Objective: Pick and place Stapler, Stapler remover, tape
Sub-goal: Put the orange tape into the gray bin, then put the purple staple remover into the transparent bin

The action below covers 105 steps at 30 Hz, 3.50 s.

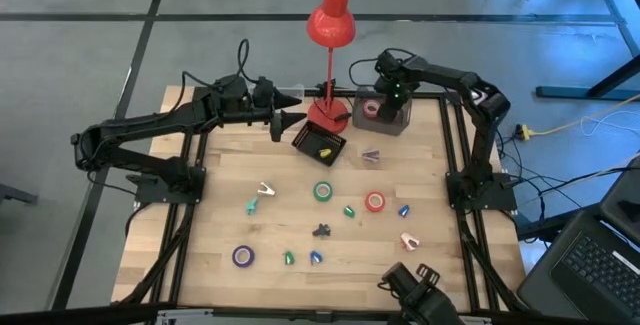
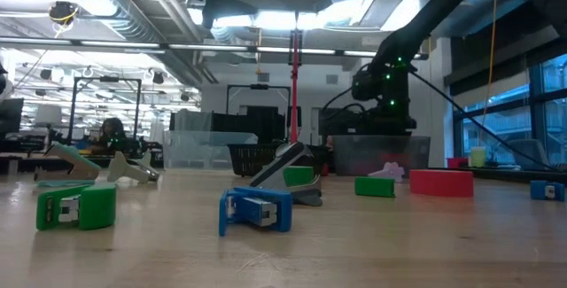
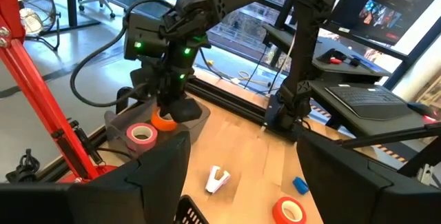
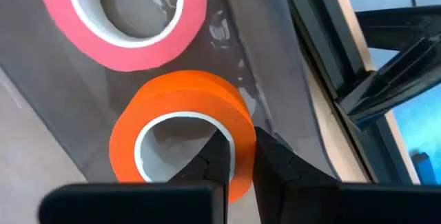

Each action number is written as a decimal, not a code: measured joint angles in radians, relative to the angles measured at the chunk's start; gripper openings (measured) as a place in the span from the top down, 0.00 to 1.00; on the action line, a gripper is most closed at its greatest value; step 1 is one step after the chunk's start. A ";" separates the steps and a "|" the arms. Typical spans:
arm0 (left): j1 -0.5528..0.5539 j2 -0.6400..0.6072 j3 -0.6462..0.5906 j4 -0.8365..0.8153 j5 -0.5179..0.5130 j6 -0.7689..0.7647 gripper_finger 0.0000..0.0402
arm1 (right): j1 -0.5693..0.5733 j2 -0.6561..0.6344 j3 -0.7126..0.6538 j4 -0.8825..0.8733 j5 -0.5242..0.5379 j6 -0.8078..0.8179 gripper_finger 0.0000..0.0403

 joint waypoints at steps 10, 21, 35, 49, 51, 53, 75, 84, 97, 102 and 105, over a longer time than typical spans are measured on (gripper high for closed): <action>0.000 0.000 0.000 0.000 0.001 0.001 0.34 | -0.002 -0.044 0.000 0.006 0.000 0.034 0.56; 0.000 0.000 0.000 -0.001 0.011 0.006 0.34 | 0.066 -0.478 0.000 -0.141 -0.264 0.157 0.51; 0.000 0.000 0.000 -0.076 0.013 0.008 0.34 | 0.693 -0.817 0.000 -0.236 -0.260 0.614 0.56; 0.000 0.000 0.000 -0.151 0.013 0.028 0.34 | 1.041 -0.771 -0.242 -0.195 -0.073 0.907 0.56; 0.000 0.000 0.000 -0.151 0.016 0.047 0.34 | 1.044 -0.771 -0.295 -0.125 -0.054 0.866 0.56; 0.000 0.000 0.000 -0.151 0.016 0.050 0.34 | 1.043 -0.771 -0.345 -0.050 -0.032 0.798 0.56; 0.000 0.000 0.000 -0.150 0.013 0.031 0.34 | 0.763 -0.538 -0.523 0.245 0.077 0.326 0.56; 0.000 0.000 0.000 -0.150 0.011 0.033 0.34 | 0.702 -0.414 -0.523 0.354 0.051 0.236 0.56; 0.000 0.000 0.000 -0.151 0.011 0.034 0.34 | 0.647 -0.337 -0.523 0.401 0.004 0.233 0.85; 0.000 0.000 0.000 -0.151 0.011 0.036 0.34 | 0.647 -0.371 -0.523 0.383 0.007 0.268 0.98; 0.000 0.000 0.000 -0.151 0.011 0.051 0.34 | 0.647 -0.428 -0.513 0.320 0.003 0.319 0.99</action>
